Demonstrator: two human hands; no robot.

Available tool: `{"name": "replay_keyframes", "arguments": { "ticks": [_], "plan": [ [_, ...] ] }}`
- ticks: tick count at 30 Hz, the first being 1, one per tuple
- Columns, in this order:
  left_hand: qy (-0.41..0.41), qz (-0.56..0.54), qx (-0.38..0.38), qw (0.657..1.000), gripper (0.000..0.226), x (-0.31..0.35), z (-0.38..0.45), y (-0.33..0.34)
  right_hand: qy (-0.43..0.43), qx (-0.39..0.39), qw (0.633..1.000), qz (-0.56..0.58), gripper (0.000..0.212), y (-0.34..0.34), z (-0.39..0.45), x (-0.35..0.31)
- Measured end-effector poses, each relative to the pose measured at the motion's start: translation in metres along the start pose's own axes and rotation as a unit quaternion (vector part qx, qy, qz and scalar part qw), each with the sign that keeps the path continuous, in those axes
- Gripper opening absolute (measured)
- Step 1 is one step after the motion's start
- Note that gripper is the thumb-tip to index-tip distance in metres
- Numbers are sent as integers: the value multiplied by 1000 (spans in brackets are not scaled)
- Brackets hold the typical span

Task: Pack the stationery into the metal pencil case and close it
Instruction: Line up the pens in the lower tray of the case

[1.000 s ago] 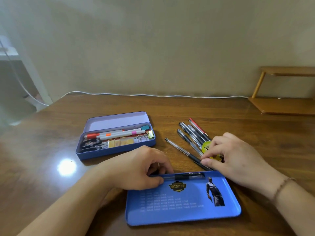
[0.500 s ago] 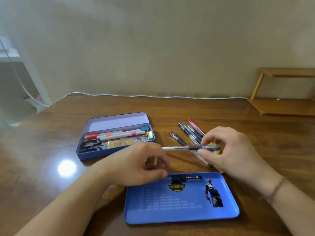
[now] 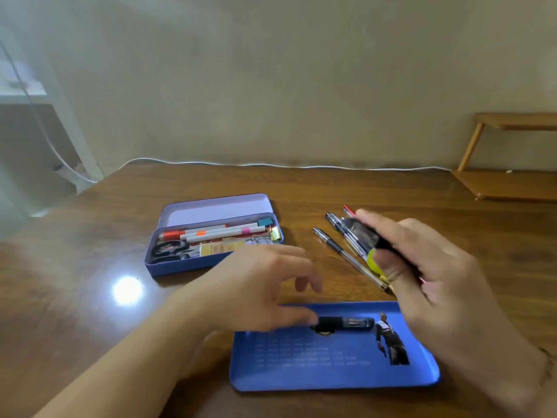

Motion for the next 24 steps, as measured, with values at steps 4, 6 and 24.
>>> {"name": "replay_keyframes", "arguments": {
  "ticks": [4, 6, 24],
  "plan": [
    [-43, -2, -70, 997, 27, -6, -1, 8, 68, -29, 997, -12, 41, -1, -7, 19],
    [-56, -18, -78, 995, 22, -7, 0, 8, 67, -40, 997, -12, 40, -4, -6, 22],
    [-139, -158, -90, 973, 12, -23, 0, 5, -54, -246, 960, -121, 11, 52, -19, -8]
  ]
}}
Point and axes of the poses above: each hand's wrist, its own z-axis towards the middle knuckle, its own y-axis out of the palm, x = y × z, the point moved 4 cm from there along z, towards the middle knuckle, and after that the axes turned 9 degrees about -z, right-handed, at the moved point
